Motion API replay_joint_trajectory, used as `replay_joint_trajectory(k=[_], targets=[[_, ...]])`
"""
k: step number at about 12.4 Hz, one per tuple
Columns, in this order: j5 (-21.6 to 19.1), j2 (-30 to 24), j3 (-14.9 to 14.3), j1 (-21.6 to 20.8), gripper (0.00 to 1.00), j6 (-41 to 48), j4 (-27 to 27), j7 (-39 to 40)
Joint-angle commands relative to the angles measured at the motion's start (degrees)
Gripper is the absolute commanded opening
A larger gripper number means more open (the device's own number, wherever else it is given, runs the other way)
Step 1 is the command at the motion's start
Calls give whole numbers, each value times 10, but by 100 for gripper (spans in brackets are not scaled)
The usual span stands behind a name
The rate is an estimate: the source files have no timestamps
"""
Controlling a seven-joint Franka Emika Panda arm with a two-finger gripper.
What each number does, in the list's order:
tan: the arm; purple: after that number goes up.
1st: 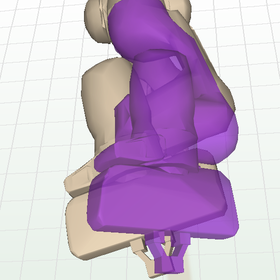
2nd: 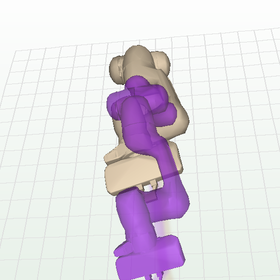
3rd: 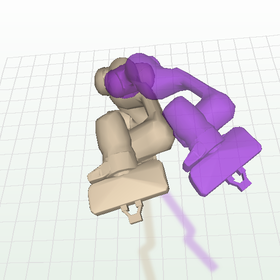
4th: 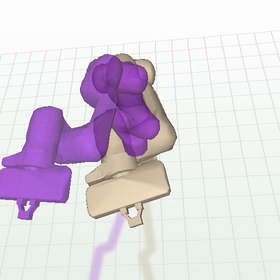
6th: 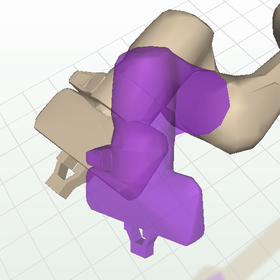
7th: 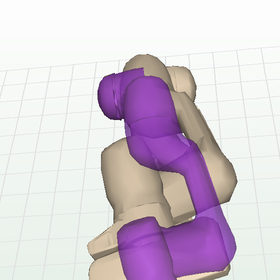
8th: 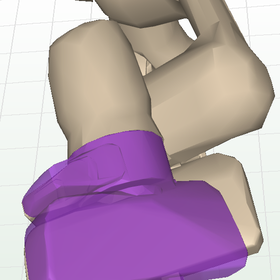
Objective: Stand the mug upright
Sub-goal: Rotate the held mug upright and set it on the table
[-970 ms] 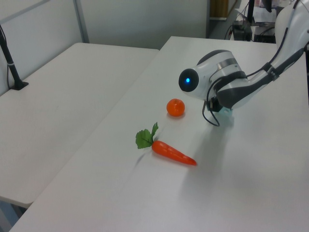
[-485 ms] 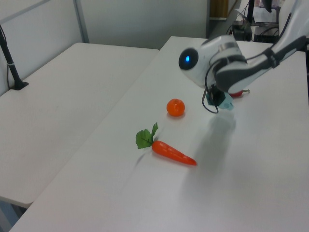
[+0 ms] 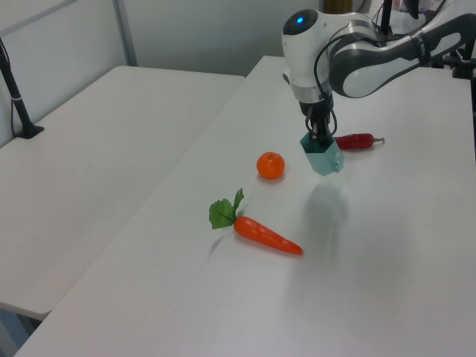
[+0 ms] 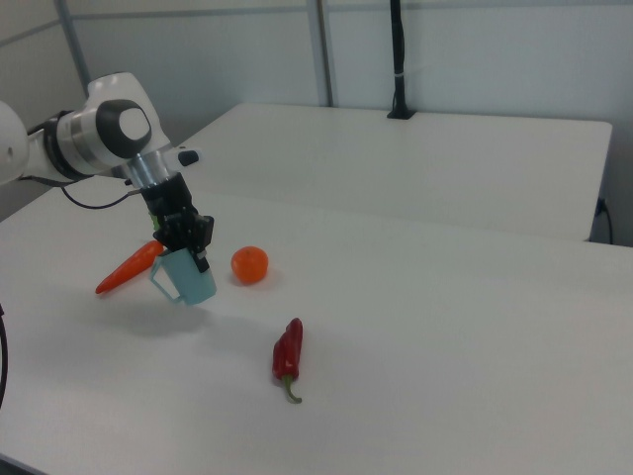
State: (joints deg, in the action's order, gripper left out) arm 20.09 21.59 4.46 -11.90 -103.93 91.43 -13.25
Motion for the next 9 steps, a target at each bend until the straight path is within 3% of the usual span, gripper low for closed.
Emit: replay_joint_trajectory(k=[1,4,6,8,9], targets=[[-52,-7,1,18,0,-91,54,144],[-103,-4,1,35,4,-124,65,218],[-140,-5,0,43,27,-124,62,252],[-149,-7,0,45,63,-119,60,253],[-149,-8,-1,45,76,-116,59,249]])
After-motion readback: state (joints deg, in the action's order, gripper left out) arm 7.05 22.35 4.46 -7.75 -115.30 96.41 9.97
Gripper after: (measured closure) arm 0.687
